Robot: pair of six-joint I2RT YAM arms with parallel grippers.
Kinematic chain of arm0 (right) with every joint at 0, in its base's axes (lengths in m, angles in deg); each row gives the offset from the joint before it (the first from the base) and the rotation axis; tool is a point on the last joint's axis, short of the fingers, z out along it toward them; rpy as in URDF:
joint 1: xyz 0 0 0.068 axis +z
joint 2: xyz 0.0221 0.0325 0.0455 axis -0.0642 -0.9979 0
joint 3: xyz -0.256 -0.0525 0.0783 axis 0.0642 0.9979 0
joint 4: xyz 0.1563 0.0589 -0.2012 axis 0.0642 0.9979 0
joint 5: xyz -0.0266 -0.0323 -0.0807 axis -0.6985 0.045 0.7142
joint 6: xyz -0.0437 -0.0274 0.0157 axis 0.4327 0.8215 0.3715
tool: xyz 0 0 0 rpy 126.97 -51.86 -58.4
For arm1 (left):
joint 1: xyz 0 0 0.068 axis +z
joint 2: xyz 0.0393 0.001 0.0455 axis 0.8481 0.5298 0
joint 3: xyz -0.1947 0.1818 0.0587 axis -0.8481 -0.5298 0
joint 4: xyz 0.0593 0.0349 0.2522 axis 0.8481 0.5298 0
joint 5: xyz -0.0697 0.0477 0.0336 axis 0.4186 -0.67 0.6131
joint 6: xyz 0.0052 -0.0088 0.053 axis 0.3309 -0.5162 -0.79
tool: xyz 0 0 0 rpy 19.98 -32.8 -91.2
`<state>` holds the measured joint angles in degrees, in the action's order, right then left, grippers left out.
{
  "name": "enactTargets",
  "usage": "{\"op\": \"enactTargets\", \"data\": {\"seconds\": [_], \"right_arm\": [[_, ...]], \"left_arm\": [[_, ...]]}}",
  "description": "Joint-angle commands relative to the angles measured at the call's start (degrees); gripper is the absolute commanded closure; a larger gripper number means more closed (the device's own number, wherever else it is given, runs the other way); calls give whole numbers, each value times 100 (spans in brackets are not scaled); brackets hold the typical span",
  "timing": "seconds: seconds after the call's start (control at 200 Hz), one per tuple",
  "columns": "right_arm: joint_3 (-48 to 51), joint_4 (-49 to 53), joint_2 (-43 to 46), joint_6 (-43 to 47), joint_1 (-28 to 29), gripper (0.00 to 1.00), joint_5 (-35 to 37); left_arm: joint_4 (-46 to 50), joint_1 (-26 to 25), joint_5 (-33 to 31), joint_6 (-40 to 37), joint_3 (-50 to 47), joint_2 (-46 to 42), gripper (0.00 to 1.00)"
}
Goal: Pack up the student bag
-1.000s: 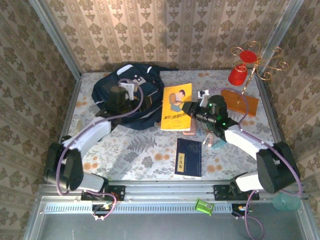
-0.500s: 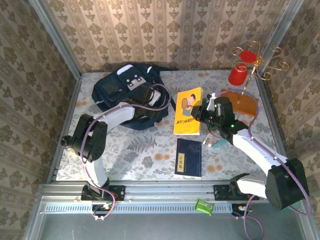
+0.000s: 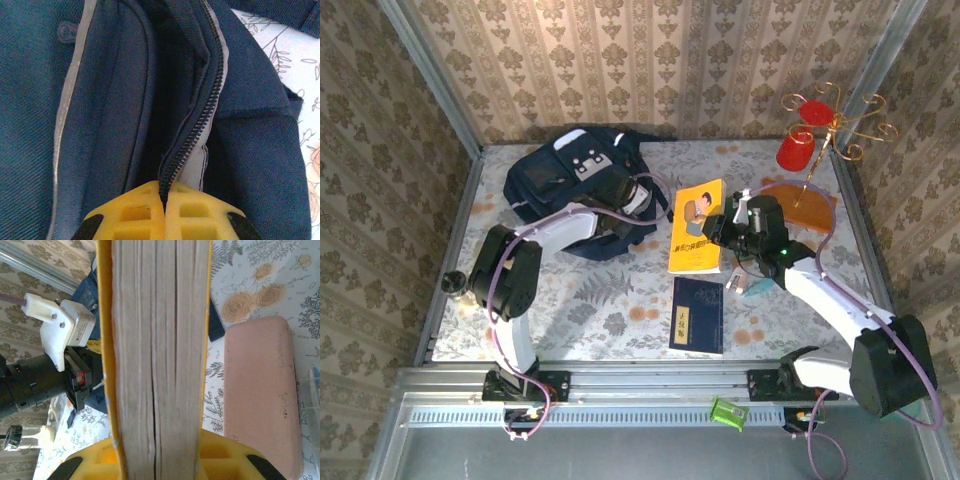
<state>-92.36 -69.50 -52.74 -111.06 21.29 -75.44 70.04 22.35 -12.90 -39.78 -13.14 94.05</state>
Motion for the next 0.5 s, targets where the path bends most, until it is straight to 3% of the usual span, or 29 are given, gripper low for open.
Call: {"op": "enactTargets", "data": {"seconds": [0.0, 0.155, 0.495], "right_arm": [[-390, -13, -195, -181, -12, 100, -468], [-485, -315, -555, -702, 18, 100, -1133], [-881, -1629, -1627, -1833, 743, 100, -1852]], "left_arm": [[-190, -241, -1318, -714, 77, -443, 100], [-1662, -630, -2385, -1937, -451, -1195, 100], [-4671, -931, -2910, -4615, -1155, -1873, 100]]}}
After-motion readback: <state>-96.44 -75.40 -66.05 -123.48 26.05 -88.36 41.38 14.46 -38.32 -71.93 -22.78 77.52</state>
